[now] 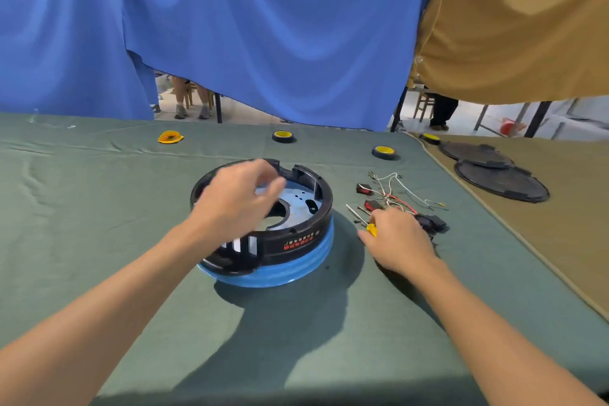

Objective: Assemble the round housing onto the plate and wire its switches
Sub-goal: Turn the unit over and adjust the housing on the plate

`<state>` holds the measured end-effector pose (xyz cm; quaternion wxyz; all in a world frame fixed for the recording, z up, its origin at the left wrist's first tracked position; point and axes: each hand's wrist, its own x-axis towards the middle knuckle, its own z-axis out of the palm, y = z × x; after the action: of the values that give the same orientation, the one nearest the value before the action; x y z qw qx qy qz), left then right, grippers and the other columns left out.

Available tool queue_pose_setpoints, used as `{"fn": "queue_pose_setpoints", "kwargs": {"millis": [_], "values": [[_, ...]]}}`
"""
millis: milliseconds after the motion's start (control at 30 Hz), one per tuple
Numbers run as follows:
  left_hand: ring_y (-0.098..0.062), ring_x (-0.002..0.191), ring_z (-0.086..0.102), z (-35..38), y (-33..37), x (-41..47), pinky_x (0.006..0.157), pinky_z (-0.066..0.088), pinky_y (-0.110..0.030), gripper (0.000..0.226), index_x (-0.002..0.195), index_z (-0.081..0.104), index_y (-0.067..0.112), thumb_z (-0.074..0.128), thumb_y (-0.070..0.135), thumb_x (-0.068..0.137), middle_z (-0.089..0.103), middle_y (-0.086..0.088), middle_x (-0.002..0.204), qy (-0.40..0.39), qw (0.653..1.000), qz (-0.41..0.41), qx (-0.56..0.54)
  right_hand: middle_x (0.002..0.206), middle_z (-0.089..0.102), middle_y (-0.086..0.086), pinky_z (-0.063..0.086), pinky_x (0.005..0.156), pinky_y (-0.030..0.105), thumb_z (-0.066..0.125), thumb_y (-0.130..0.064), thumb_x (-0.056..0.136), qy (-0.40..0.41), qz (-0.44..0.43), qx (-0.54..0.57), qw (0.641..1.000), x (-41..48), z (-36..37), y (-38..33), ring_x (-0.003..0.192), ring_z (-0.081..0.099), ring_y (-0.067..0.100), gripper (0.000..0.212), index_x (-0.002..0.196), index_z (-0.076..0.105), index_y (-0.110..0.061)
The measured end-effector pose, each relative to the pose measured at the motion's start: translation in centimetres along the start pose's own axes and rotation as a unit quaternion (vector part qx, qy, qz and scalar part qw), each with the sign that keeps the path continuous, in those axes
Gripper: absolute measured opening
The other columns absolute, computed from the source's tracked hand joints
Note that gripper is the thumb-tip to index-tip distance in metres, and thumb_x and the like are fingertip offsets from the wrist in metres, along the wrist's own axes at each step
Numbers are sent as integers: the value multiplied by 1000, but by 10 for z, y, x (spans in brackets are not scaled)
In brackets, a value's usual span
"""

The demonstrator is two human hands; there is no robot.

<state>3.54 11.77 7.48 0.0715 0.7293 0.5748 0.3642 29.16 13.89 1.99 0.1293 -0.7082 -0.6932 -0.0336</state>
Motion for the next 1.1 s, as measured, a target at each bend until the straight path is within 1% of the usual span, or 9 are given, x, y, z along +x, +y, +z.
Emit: {"fn": "queue_pose_setpoints", "kwargs": {"millis": [100, 300, 400, 500, 600, 667, 733, 867, 1100], "values": [[-14, 115, 56, 22, 27, -5, 88, 46, -35, 48, 122, 61, 29, 43, 63, 93, 64, 12, 119, -107, 982, 86, 127, 107, 63, 8, 42, 77, 35, 51, -25, 95, 71, -30, -9, 997, -6, 7, 1, 105, 56, 31, 18, 104, 61, -12], [-16, 115, 53, 40, 25, 0, 79, 41, -32, 44, 124, 60, 30, 44, 61, 96, 61, 10, 126, -136, 971, 93, 173, 96, 68, 12, 44, 76, 37, 58, -23, 93, 122, -4, 83, 989, -7, -10, 27, 94, 61, 34, 16, 98, 66, -10], [-17, 111, 55, 43, 25, 4, 79, 47, -34, 43, 118, 63, 28, 41, 59, 97, 63, 9, 121, -150, 966, 94, 189, 89, 71, 5, 49, 80, 37, 64, -21, 88, 81, -32, 163, 983, -16, -17, 36, 88, 63, 27, 10, 93, 69, -15], [-15, 101, 57, 45, 26, 8, 71, 45, -32, 42, 112, 63, 26, 40, 58, 98, 64, 8, 113, -147, 965, 89, 197, 93, 69, 3, 48, 81, 34, 61, -24, 86, 11, -98, 114, 989, -30, -8, 30, 92, 62, 25, 11, 91, 68, -17], [-16, 96, 58, 47, 28, 12, 71, 46, -32, 41, 108, 63, 24, 41, 58, 98, 65, 8, 110, -150, 965, 89, 195, 93, 66, 0, 47, 80, 34, 59, -37, 88, -23, -102, 104, 989, -26, -6, 30, 92, 59, 23, 16, 87, 64, -21], [-16, 96, 59, 47, 30, 13, 75, 51, -35, 41, 110, 62, 24, 40, 58, 98, 66, 8, 110, -155, 965, 83, 192, 86, 67, -3, 48, 78, 33, 61, -41, 89, -14, -83, 143, 986, -12, -10, 31, 86, 59, 19, 19, 81, 66, -24], [-17, 96, 60, 47, 30, 14, 78, 53, -39, 42, 112, 63, 24, 41, 57, 98, 66, 7, 111, -156, 967, 81, 186, 91, 68, -2, 49, 81, 34, 61, -32, 91, 28, -68, 162, 984, 5, -11, 32, 90, 60, 19, 13, 88, 70, -22], [-15, 89, 57, 48, 28, 15, 71, 49, -33, 42, 111, 63, 22, 41, 56, 99, 66, 5, 110, -147, 968, 88, 186, 107, 66, 3, 51, 89, 42, 61, -23, 93, 9, -83, 96, 992, 25, -1, 33, 103, 59, 23, 17, 107, 71, -21], [-12, 100, 60, 44, 26, 15, 81, 47, -29, 45, 121, 62, 23, 45, 56, 96, 68, 9, 115, -139, 981, 83, 108, 106, 65, 3, 54, 85, 43, 60, -26, 94, 20, -89, 53, 994, 30, 7, 26, 102, 59, 24, 15, 102, 72, -21]]}}
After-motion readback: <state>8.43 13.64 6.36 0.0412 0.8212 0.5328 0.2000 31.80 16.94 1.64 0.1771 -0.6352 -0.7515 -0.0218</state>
